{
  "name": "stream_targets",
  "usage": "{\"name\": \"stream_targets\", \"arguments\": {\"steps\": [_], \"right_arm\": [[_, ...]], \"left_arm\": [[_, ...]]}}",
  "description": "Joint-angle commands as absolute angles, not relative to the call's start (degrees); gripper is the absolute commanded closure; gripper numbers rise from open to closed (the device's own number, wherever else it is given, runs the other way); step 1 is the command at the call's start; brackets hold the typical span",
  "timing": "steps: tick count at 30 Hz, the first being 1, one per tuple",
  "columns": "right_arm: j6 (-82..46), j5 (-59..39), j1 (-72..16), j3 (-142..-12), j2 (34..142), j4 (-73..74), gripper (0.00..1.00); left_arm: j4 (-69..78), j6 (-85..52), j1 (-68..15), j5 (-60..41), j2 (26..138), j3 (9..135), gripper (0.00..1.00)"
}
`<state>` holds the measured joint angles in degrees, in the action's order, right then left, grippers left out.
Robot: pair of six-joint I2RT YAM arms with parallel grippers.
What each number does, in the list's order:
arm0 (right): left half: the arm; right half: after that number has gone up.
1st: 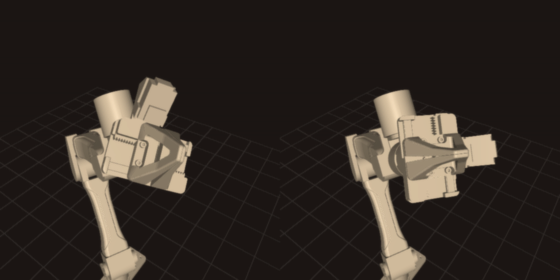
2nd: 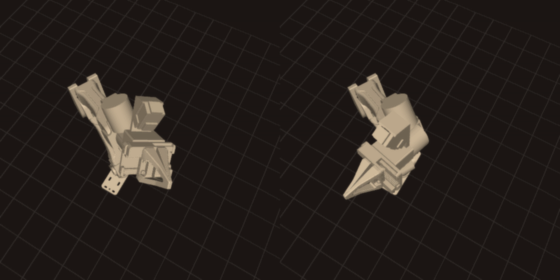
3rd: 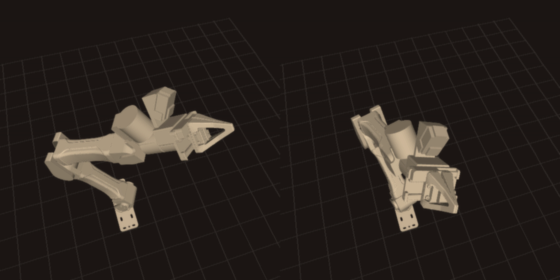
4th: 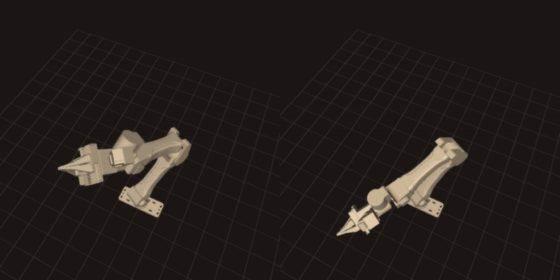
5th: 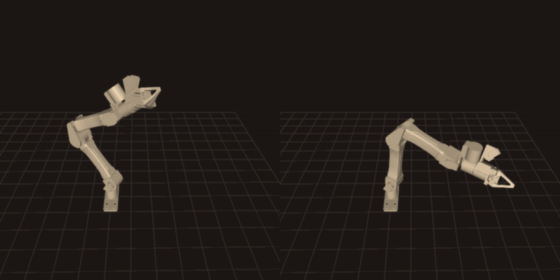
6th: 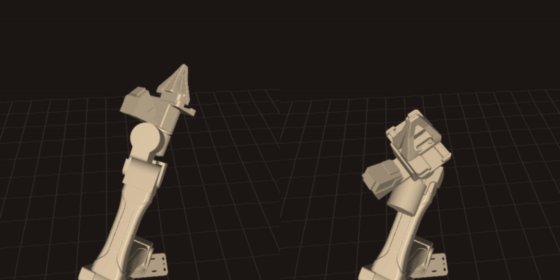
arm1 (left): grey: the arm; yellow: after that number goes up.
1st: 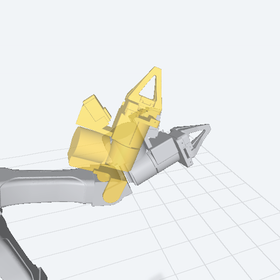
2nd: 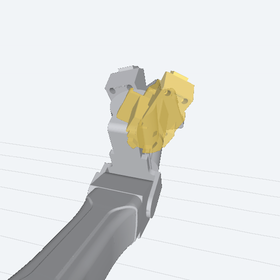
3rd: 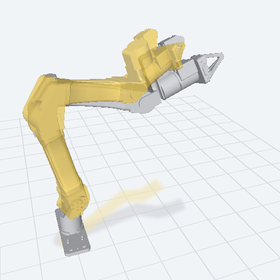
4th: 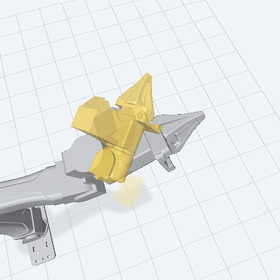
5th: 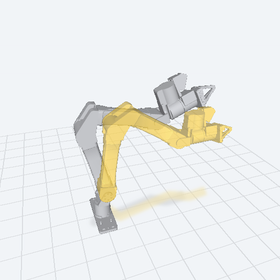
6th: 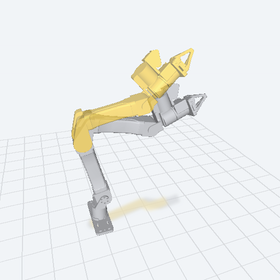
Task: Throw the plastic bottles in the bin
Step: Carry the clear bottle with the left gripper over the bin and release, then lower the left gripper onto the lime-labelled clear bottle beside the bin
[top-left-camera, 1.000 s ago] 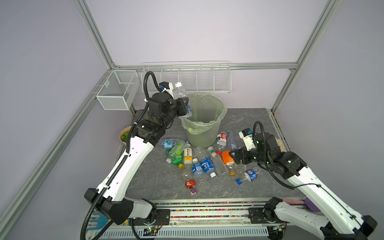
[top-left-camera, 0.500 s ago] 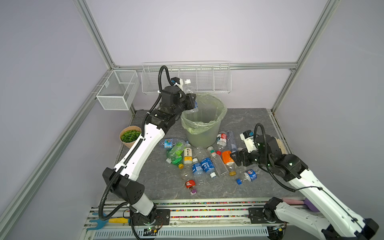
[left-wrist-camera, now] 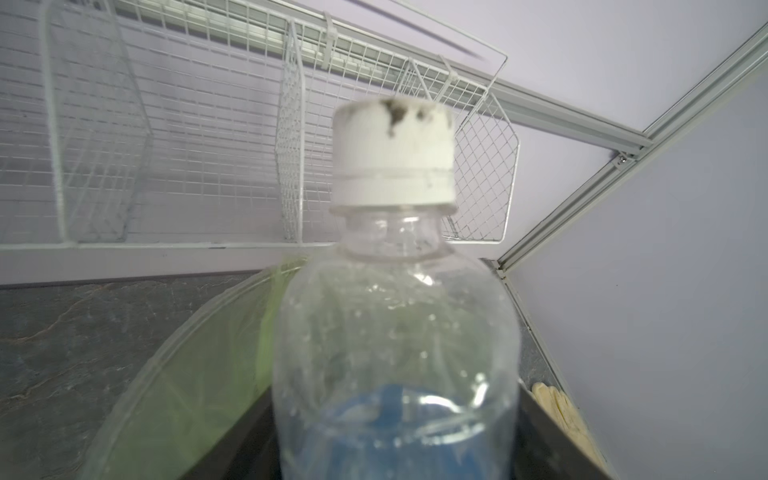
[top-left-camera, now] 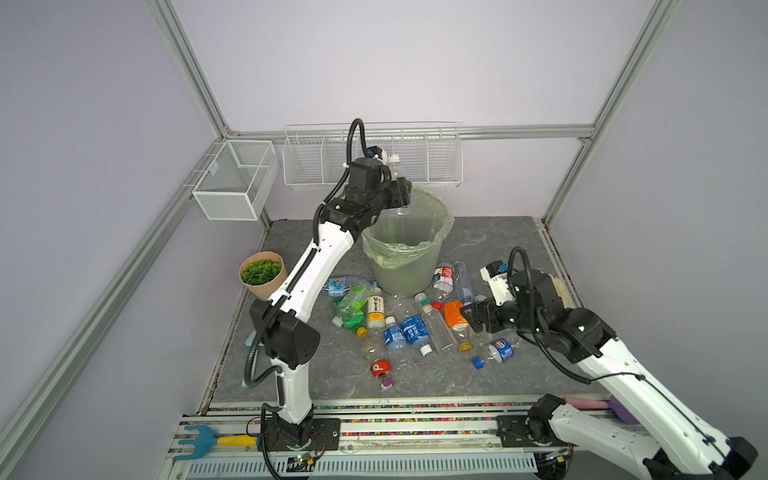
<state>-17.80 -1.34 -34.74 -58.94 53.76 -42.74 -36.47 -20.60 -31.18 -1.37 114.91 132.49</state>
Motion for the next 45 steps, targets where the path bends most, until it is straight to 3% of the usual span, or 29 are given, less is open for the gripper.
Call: {"name": "stream_targets", "arguments": {"steps": [1,7,14,28,38,45], "right_arm": [[-18.3,-1.1,-34.8,-59.7,52.3,-44.2,0.12],[-18.5,-1.6,-34.9,-58.7,52.7,-43.1,0.11],[-17.8,-1.7,-34.8,-58.9,53.2,-43.1,0.12],[-17.8,-2.5,-34.8,-59.1,54.8,-42.2,0.11],[-18.0,-3.4,-34.9,-59.3,55.6,-41.4,0.12],[-18.1,-4.1,-35.0,-59.2,56.4,-40.8,0.12]], "left_arm": [[-51.4,-16.1,-33.4,0.2,117.6,143.1,0.16],[-41.7,-13.6,-36.2,1.6,107.7,129.8,0.12],[-41.0,-13.7,-36.7,2.1,99.4,119.0,0.12],[-33.8,-14.2,-35.2,7.5,74.6,82.9,0.09],[-31.8,-19.9,-28.0,5.7,65.7,63.9,0.10],[-27.5,-21.8,-24.0,1.3,67.9,56.3,0.11]]}}
